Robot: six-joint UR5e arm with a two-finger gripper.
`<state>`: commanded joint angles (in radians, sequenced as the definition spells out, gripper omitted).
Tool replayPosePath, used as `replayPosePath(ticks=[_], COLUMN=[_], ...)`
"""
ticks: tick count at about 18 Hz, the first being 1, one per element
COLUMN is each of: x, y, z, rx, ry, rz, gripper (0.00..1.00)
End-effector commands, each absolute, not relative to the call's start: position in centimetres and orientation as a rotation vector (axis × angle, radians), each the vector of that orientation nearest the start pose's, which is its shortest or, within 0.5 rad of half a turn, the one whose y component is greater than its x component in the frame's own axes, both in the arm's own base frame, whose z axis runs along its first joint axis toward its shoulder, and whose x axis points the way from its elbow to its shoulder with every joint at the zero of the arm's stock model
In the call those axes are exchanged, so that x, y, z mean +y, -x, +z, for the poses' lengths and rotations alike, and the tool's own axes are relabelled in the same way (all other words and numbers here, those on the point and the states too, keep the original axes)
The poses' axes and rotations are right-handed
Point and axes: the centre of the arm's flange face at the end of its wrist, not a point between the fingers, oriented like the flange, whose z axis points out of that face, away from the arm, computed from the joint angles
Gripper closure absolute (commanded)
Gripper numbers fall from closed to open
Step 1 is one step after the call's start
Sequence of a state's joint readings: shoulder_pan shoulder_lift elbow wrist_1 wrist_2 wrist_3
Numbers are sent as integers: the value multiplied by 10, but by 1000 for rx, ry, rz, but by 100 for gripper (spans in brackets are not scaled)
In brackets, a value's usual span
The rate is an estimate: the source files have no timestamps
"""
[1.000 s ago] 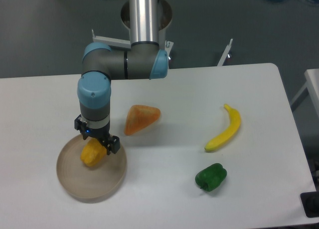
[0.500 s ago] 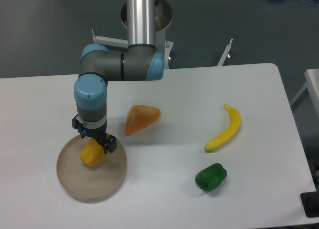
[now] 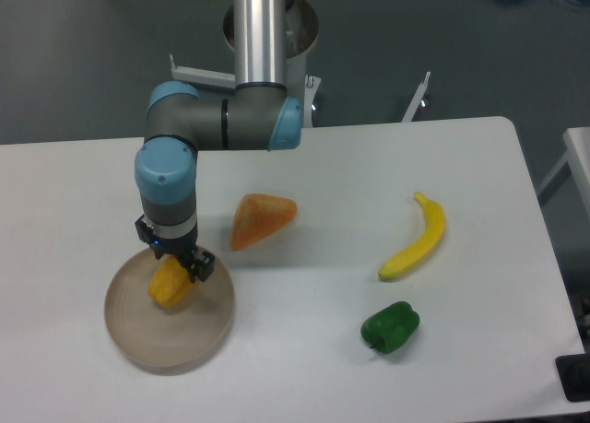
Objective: Pick up the yellow pepper from the plate
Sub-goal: 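Lift the yellow pepper off the plate and carry it toward the banana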
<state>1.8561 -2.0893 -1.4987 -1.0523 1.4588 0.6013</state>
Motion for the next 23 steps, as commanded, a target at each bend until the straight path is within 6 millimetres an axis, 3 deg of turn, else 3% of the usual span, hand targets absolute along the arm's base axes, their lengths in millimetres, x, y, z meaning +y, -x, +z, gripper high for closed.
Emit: replayPosePath(ticks=[4, 6, 10, 14, 17, 23], x=[685, 686, 693, 681, 661, 623], y=[52, 56, 83, 158, 222, 306], z=[272, 282, 324, 351, 369, 385], rx=[482, 477, 480, 569, 573, 676], ry=[2985, 2971, 2916, 2878, 2866, 2866], rz=[-104, -92, -14, 91, 141, 185], gripper=[56, 56, 56, 56, 56, 56])
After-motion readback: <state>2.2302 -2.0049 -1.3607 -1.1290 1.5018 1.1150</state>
